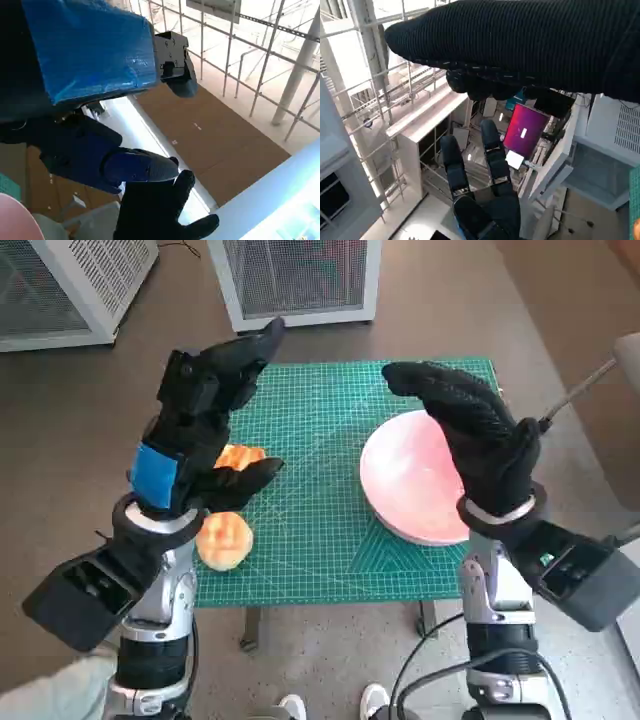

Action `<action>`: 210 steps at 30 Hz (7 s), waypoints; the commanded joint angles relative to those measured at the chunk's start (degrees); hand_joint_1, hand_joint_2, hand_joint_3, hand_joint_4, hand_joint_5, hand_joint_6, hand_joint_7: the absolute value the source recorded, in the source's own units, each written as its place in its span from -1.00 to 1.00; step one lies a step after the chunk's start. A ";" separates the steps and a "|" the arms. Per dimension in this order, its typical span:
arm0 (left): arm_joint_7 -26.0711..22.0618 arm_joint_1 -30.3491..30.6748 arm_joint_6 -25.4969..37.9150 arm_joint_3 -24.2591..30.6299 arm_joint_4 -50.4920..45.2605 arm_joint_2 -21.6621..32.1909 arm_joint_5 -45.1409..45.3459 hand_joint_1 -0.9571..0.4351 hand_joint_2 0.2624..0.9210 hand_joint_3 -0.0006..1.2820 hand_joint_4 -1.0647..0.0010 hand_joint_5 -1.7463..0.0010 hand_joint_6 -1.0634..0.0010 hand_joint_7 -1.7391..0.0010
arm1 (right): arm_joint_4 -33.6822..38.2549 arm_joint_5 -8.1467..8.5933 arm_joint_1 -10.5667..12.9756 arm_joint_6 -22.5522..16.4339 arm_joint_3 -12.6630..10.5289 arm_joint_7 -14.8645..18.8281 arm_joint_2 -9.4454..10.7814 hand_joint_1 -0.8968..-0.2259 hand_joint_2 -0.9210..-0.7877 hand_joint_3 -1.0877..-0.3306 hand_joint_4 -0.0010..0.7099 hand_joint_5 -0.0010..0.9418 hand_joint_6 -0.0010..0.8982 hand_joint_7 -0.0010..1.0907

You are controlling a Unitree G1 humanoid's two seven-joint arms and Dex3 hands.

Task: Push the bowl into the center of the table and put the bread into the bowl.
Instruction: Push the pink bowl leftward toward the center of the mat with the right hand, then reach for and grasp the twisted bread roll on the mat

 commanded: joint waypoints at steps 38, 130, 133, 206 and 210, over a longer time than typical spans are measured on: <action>0.97 1.06 0.17 -0.53 -1.35 -0.81 0.09 -0.38 1.00 -0.52 0.38 0.98 1.00 -0.02 | 3.51 4.15 0.42 0.67 -5.84 2.19 -3.63 -0.19 -1.00 0.45 -0.01 -0.96 -0.92 0.24; 2.97 9.13 1.57 2.36 -7.36 2.20 1.37 -0.39 1.00 -0.58 0.30 0.99 0.61 0.41 | 58.34 -8.07 -15.73 13.41 -19.29 -21.17 2.60 0.15 -1.00 -0.02 -0.21 -0.99 -0.77 -0.08; 3.16 9.50 1.87 2.48 -7.94 2.32 1.21 -0.39 1.00 -0.58 0.30 0.99 0.58 0.43 | 58.53 -8.54 -16.24 13.97 -18.84 -21.61 3.33 0.15 -1.00 -0.02 -0.21 -0.99 -0.78 -0.08; 3.73 5.20 -0.23 2.51 -1.50 3.50 3.22 -0.40 1.00 -0.61 0.30 1.00 0.48 0.58 | 8.09 6.29 0.61 -4.95 -7.74 12.78 -0.76 -0.01 -1.00 0.30 -0.12 -1.00 -0.89 0.20; 4.41 4.91 5.08 3.42 -3.73 9.70 12.05 -0.40 1.00 -0.67 0.36 1.00 0.55 0.60 | 8.16 6.48 0.71 -5.05 -7.80 12.61 -1.02 0.00 -1.00 0.31 -0.12 -1.00 -0.90 0.21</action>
